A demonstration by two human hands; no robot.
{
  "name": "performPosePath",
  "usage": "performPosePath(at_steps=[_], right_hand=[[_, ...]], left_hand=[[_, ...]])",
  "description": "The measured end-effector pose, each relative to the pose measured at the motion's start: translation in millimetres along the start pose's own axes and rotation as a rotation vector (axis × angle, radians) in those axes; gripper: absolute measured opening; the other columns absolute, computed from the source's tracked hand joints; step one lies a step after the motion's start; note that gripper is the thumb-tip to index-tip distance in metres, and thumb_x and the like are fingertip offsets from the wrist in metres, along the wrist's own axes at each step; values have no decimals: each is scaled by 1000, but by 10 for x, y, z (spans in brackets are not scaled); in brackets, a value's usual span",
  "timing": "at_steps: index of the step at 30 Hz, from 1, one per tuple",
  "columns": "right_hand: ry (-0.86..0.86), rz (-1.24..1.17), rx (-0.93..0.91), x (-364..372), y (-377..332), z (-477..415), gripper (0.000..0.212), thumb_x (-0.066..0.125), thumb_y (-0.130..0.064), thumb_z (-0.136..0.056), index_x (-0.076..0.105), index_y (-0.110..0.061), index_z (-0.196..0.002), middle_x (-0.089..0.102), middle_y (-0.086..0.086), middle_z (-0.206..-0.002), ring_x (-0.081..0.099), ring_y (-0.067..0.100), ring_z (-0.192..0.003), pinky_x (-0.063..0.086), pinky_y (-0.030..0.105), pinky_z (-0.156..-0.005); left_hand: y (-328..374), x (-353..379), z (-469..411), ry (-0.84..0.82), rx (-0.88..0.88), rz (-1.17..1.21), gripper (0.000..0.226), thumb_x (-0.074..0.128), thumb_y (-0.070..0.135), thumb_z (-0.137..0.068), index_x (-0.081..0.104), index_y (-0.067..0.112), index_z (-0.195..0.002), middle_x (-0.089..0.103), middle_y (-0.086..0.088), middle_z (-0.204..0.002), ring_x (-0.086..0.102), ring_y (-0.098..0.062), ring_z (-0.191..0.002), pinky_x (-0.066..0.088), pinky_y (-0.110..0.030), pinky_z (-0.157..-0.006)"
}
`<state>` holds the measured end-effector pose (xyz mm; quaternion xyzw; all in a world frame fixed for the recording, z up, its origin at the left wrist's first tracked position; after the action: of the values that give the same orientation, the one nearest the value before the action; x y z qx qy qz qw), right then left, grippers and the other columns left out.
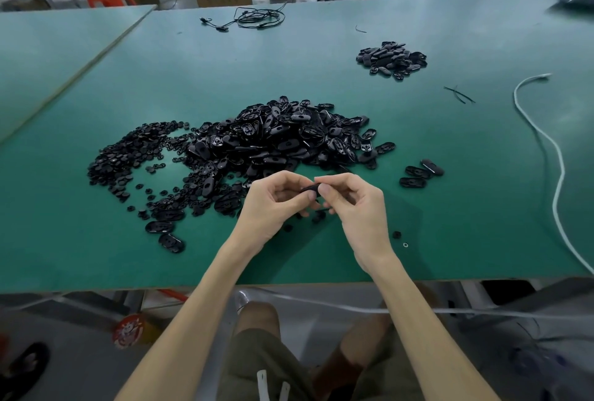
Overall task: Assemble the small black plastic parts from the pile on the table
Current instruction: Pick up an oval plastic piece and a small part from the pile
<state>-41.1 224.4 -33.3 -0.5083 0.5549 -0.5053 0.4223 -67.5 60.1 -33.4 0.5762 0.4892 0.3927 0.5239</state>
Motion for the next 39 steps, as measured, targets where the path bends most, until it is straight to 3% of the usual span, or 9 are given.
performPosePath(at_steps=[12,18,24,27,30,34,37,39], right_hand=[[-2,65,-12,29,-25,9,17,77,-2,-91,78,-19,-91,75,8,-89,66,3,-68,52,18,-69],[1,131,-23,43,-15,-1,16,78,-5,-90,79,-21,-91,75,5,-89,67,12,-74,54,25,-73],[-6,64,13,32,-7,-8,15,80,-3,-88,79,-18,-89,76,7,-85,65,7,-67,52,20,-67],[-7,71,24,40,2,-6,13,80,-5,-88,80,-18,-90,76,5,-87,67,13,-74,55,28,-72],[-6,67,35,45,13,-13,12,80,-6,-88,80,-17,-91,77,4,-87,67,13,-75,55,30,-74],[21,9,26,5,7,1,11,78,-6,-91,78,-17,-94,77,0,-86,67,12,-76,54,29,-73],[-48,25,-10,28,-27,14,20,72,-2,-94,76,-20,-102,74,-5,-84,68,8,-75,52,22,-73],[-75,74,-32,43,-41,17,25,69,0,-96,77,-22,-103,72,1,-92,68,8,-79,52,23,-76]], left_hand=[[17,30,19,25,-1,-109,16,68,-8,-92,70,7,-98,76,-1,-80,69,-11,-66,57,-22,-65],[27,12,17,64,-1,-155,19,69,-8,-90,69,10,-96,75,-7,-85,68,-16,-71,59,-35,-73],[21,14,15,69,9,-176,21,71,-6,-89,69,15,-93,74,-7,-86,68,-22,-77,59,-45,-78],[18,10,15,79,9,-183,21,72,-5,-89,68,15,-92,74,-7,-85,68,-22,-76,58,-48,-78],[11,4,8,79,4,-180,20,73,-5,-88,69,15,-92,74,-4,-84,68,-19,-75,59,-46,-77],[23,-17,13,61,9,-63,13,77,-1,-90,74,8,-99,78,-8,-84,74,-17,-74,59,-27,-72],[26,-36,15,79,17,-23,13,76,-2,-90,75,5,-101,79,-10,-86,76,-21,-77,59,-26,-75],[29,-31,16,80,24,-24,12,76,-2,-91,75,6,-101,79,-10,-86,76,-22,-77,59,-26,-75]])
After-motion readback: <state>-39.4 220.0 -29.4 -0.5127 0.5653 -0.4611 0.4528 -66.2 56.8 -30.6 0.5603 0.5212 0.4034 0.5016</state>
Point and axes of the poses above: each hand's wrist, its own z-axis away from the middle knuckle, its own x-axis out of the palm, y = z × x, the point moved 4 cm from there along -z, towards the middle knuckle
